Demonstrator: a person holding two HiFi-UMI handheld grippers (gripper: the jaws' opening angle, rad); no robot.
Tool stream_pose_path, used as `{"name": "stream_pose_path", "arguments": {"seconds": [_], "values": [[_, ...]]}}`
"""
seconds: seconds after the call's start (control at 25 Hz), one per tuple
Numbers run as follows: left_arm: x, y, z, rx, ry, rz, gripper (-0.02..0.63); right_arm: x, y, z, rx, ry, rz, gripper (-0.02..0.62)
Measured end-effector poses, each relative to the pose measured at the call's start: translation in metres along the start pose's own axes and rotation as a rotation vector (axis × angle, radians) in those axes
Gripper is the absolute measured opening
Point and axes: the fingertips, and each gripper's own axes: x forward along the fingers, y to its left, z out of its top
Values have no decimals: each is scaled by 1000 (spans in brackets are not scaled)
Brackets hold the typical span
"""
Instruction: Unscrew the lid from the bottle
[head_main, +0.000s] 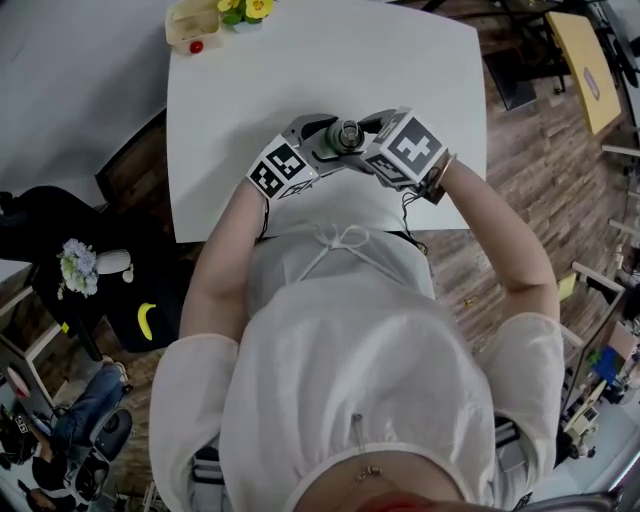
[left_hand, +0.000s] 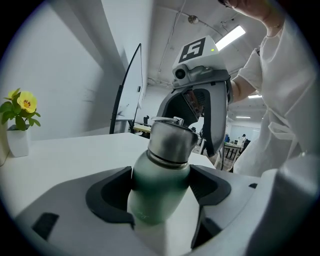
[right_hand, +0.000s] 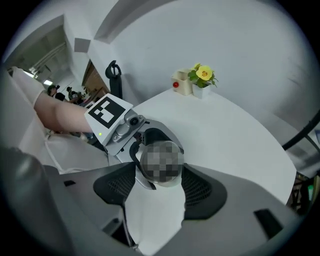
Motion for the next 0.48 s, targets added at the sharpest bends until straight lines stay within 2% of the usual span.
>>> {"name": "stream_pose_path", "arguments": {"seconds": [0.16,0.24,0.36,0.48], "values": [[0,0,1,-1,-1,2,371,0,0,8,99,-56,-45,298],[0,-1,2,-2,0,3,371,-3,-4,9,129,-67,-80,265],[1,-1,1,-1,2,3,371,-1,-4,7,122,-78,-80,265],[1,0,1,1,3,2,371,0,-3,7,66,-59,-74,264]]}}
